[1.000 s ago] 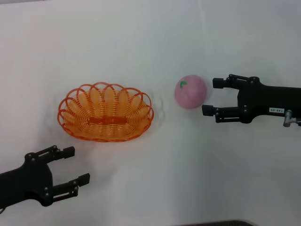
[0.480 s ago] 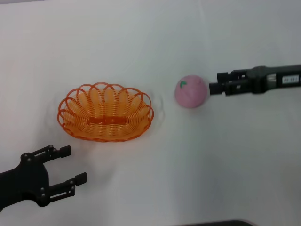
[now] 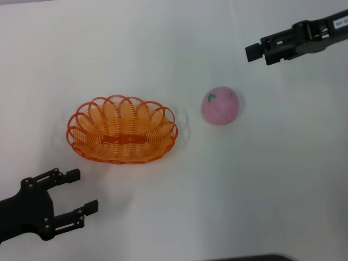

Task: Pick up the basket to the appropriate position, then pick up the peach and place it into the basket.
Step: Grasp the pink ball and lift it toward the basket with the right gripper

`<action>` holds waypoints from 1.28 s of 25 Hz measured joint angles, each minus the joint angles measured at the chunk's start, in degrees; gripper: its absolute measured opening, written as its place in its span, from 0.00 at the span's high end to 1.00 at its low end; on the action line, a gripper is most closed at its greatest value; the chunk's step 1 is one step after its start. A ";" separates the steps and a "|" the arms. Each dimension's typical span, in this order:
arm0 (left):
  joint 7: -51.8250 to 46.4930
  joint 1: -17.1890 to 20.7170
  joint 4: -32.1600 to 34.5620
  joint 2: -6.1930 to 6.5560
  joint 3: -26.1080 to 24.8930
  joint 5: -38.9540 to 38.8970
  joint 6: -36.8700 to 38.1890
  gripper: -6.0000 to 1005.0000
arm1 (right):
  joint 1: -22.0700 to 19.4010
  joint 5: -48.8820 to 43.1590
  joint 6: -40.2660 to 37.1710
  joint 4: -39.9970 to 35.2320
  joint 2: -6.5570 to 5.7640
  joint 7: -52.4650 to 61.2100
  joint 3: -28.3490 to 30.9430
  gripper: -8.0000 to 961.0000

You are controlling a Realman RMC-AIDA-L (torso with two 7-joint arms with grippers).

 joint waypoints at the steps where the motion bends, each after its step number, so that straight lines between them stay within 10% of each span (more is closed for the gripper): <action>1: 0.00 0.03 0.00 -0.01 0.00 0.00 0.00 0.22 | 1.36 -2.47 -0.21 -0.54 0.23 1.71 -0.06 0.01; 21: 0.17 0.05 0.00 0.01 0.00 0.18 0.22 0.22 | 9.25 -21.59 14.24 -0.59 6.86 16.25 -26.34 0.01; 32: 0.10 0.01 0.00 0.01 0.00 0.20 0.18 0.22 | 9.82 -20.77 20.64 2.13 7.42 17.09 -34.66 0.01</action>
